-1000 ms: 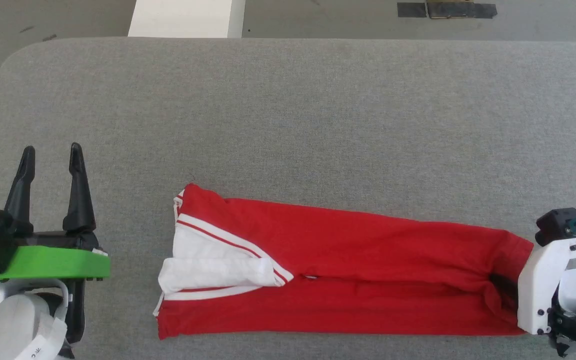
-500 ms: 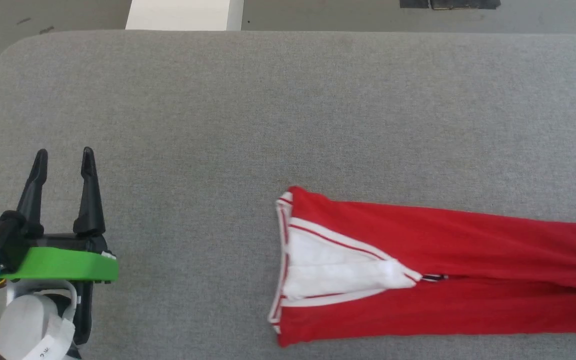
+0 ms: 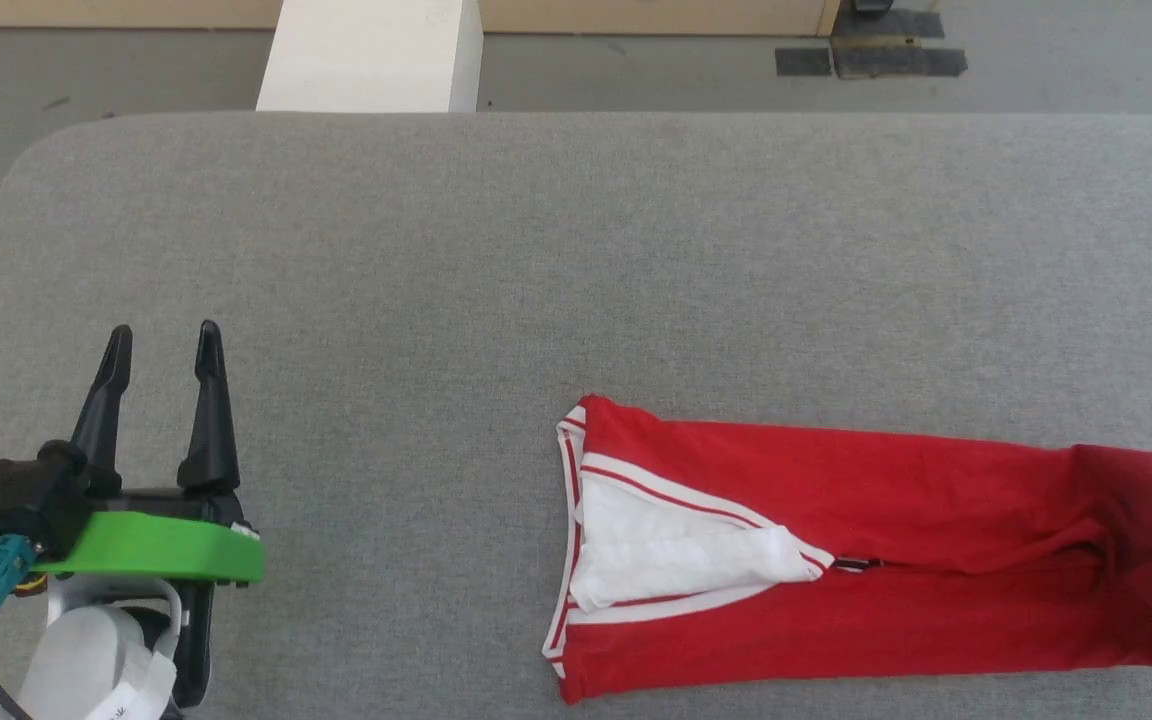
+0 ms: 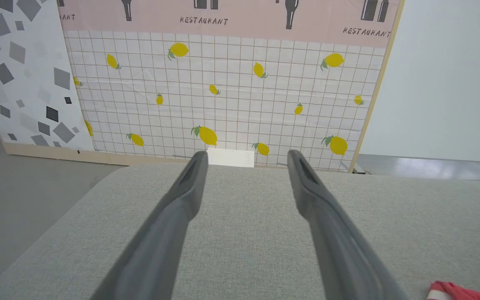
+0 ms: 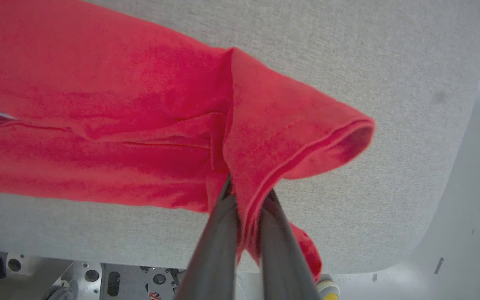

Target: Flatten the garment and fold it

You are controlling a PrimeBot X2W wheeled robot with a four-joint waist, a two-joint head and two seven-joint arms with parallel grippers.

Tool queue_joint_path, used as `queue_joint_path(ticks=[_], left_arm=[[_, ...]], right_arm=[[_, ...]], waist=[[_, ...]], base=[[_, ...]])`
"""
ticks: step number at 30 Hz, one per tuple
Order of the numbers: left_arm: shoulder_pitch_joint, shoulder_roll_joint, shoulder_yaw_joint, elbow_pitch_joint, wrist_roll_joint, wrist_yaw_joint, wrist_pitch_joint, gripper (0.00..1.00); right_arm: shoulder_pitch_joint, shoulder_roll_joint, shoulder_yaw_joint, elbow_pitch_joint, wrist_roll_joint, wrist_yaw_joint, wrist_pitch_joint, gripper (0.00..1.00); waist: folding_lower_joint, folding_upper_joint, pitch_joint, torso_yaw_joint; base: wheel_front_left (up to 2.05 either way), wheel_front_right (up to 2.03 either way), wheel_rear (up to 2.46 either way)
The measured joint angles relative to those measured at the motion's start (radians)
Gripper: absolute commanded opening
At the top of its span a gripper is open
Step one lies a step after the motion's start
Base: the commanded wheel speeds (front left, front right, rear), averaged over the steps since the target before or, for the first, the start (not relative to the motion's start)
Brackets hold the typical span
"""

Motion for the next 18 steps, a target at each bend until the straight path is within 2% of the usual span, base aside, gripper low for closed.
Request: queue_joint_path(ticks=[4, 8, 18], left_arm=[[0.010, -0.005, 0.002, 0.001, 0.004, -0.001, 0.000, 1.00], [0.011, -0.010, 0.002, 0.004, 0.004, -0.008, 0.000, 1.00], [0.023, -0.030, 0.000, 0.015, 0.004, -0.013, 0.000, 1.00]], right_arm=[[-0.005, 0.002, 0.090, -0.080, 0.033, 0.000, 0.046, 0.00], [-0.047, 0.036, 0.211, -0.088, 0.053, 0.000, 0.031, 0.00], [-0.190, 0.172, 0.480, 0.088, 0.081, 0.000, -0.127, 0.00]], waist=[[0.0000, 0.0000, -0.021, -0.006], [0.0000, 0.0000, -0.031, -0.001], [0.0000, 0.0000, -0.048, 0.047]], base=[[0.00, 0.00, 0.00], [0.00, 0.00, 0.00], [0.00, 0.00, 0.00]])
